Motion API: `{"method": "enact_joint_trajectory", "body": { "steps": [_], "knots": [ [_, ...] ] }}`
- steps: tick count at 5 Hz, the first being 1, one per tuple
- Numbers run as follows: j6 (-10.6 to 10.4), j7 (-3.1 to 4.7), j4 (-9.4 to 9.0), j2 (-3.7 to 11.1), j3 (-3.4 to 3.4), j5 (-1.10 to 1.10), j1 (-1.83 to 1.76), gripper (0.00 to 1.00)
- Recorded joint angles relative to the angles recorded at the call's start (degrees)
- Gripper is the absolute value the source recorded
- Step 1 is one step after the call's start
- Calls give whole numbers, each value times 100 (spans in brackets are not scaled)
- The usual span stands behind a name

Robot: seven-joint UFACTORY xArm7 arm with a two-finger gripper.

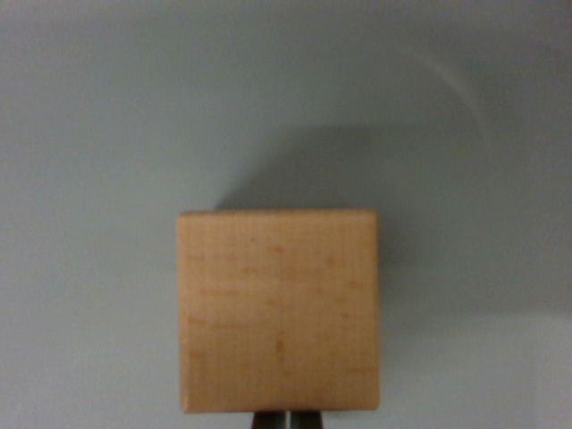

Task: Push wooden cube

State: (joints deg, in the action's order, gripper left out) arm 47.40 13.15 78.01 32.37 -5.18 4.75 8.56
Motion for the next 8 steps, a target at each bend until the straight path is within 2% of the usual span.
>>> {"method": "enact_joint_trajectory", "body": {
  "steps": [1, 2, 3, 4, 5, 6, 7, 8],
  "knots": [
    [96, -26, 248, 152, 12, 3, -5, 100],
    [96, -26, 248, 152, 12, 3, -5, 100],
    [183, -50, 472, 288, 23, 6, -10, 100],
    [183, -50, 472, 288, 23, 6, -10, 100],
    [255, -69, 658, 403, 33, 8, -14, 100],
    [255, -69, 658, 403, 33, 8, -14, 100],
    [319, -87, 823, 503, 41, 10, -18, 100],
    [319, -87, 823, 503, 41, 10, -18, 100]
  ]
}}
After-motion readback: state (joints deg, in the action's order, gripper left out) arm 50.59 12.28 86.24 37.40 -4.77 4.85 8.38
